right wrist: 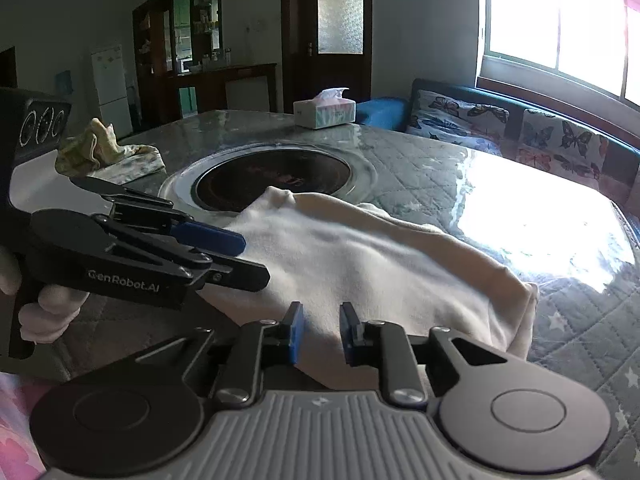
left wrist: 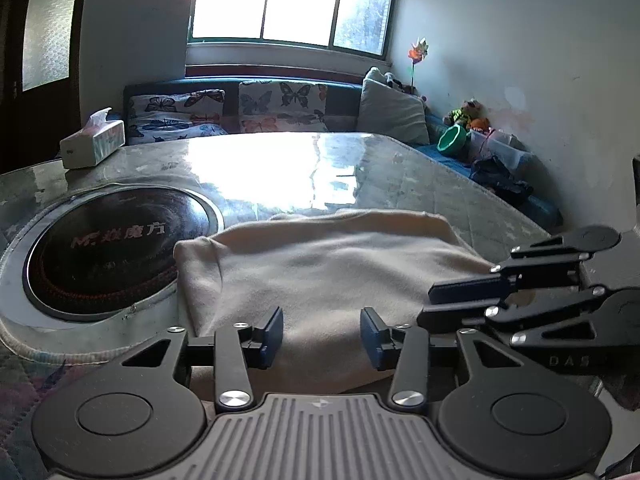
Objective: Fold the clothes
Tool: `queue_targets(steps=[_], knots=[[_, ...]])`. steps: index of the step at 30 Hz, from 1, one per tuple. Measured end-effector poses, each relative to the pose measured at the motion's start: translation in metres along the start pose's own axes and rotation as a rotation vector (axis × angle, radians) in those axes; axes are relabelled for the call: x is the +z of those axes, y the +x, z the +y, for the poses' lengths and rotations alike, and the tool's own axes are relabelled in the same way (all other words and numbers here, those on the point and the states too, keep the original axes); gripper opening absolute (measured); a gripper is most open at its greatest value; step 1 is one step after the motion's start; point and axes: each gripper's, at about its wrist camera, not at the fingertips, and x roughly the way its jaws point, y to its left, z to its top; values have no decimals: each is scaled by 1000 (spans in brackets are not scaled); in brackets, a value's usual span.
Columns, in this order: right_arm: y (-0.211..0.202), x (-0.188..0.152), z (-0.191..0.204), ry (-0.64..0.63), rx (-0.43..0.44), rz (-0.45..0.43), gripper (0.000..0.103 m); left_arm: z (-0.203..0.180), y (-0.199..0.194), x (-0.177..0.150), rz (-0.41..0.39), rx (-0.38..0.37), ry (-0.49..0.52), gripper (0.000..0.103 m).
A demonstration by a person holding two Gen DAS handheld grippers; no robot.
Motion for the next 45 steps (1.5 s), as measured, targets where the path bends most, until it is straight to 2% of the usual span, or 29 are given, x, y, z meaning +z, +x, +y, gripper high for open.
queue_targets(steps=[5, 7, 10, 14, 16, 18, 20, 27, 29, 31, 36, 41, 45], knots=[[-4, 1, 2, -15, 5, 7, 34, 4, -11, 3, -28, 16, -18, 64], [-5, 3, 5, -25, 9, 6, 38, 7, -17, 4, -52, 34, -25, 77], [-7, 6, 9, -36, 11, 0, 44, 13, -26, 6, -92, 64, -34, 87], [-8, 6, 12, -32, 9, -6, 56, 20, -34, 8, -122, 81, -36, 93], [-9, 6, 13, -31, 8, -9, 57, 22, -37, 9, -135, 91, -34, 100], [-9, 6, 14, -33, 7, -10, 61, 25, -41, 9, -148, 100, -41, 103], [-10, 7, 15, -35, 3, -14, 70, 29, -45, 9, -160, 106, -52, 103], [-12, 8, 17, -22, -20, -36, 87, 29, -45, 9, -140, 74, -55, 103], [-12, 8, 17, -7, -30, -37, 97, 26, -42, 9, -127, 53, -56, 103], [-11, 8, 16, 0, -41, -41, 103, 23, -39, 8, -114, 50, -59, 103], [-5, 5, 5, 40, -87, -39, 103, 17, -26, 8, -78, 54, -78, 103], [2, 4, -16, 82, -214, -48, 103, 11, -14, 8, -68, 74, -64, 101], [8, 0, -24, 65, -274, -21, 103, 9, -1, 5, -31, 100, -42, 87]])
